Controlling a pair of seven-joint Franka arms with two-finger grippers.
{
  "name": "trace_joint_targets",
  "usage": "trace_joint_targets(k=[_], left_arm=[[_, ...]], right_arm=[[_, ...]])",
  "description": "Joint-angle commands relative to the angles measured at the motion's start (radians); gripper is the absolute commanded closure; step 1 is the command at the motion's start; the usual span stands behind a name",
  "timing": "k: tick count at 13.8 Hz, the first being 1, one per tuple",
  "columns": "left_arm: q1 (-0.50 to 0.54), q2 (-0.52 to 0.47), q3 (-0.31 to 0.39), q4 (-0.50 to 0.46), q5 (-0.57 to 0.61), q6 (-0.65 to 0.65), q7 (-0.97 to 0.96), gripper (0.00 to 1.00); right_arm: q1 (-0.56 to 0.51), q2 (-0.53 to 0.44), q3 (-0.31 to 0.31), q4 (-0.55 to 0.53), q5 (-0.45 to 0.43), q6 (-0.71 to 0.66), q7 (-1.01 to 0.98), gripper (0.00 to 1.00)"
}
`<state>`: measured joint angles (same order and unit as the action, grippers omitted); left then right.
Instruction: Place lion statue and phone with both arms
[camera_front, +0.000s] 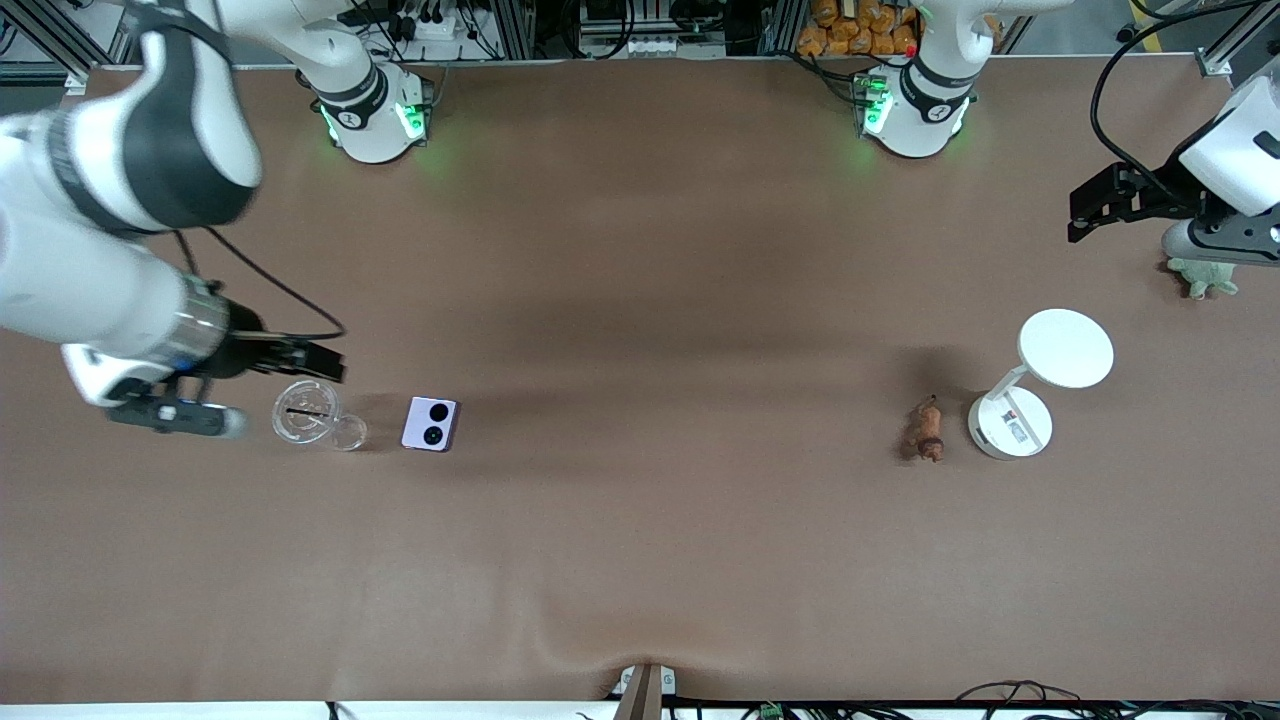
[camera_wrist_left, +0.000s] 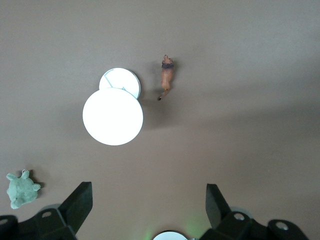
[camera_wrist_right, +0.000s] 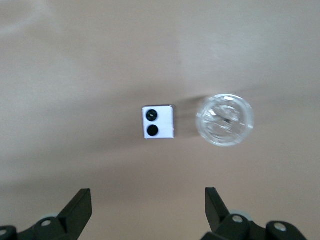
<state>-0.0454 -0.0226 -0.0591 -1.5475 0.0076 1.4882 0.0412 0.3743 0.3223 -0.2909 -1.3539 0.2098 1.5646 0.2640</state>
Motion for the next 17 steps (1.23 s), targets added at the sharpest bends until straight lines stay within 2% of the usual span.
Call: trace_joint_targets(k=[1, 3, 5, 7, 11, 14, 17], left_arm=[[0.012, -0.008, -0.004, -0.008, -0.02, 0.009, 0.005, 0.0], [0.012, -0.008, -0.004, -0.008, -0.02, 0.009, 0.005, 0.0], [0.012, -0.008, -0.004, -0.008, -0.02, 0.009, 0.005, 0.0], [0.012, -0.008, -0.004, -0.008, -0.02, 0.009, 0.005, 0.0], [0.012, -0.008, -0.004, -0.008, -0.02, 0.009, 0.005, 0.0], [0.012, -0.008, -0.004, -0.008, -0.02, 0.009, 0.005, 0.0], [0.012, -0.008, -0.004, -0.008, -0.02, 0.009, 0.005, 0.0]], right_arm=[[-0.064, 0.023, 0.007, 0.136, -0.015, -0.151, -0.005, 0.0], [-0.112, -0.008, 0.01, 0.18, -0.032, -0.248, -0.008, 0.0], [-0.144, -0.063, 0.009, 0.202, -0.035, -0.271, -0.104, 0.0], [-0.144, -0.126, 0.009, 0.2, -0.107, -0.334, -0.152, 0.0], [-0.144, -0.235, -0.004, 0.132, -0.135, -0.357, -0.151, 0.0], [-0.137, -0.327, -0.001, 0.041, -0.2, -0.345, -0.151, 0.0], [-0.136, -0.339, 0.0, 0.035, -0.202, -0.348, -0.151, 0.0]])
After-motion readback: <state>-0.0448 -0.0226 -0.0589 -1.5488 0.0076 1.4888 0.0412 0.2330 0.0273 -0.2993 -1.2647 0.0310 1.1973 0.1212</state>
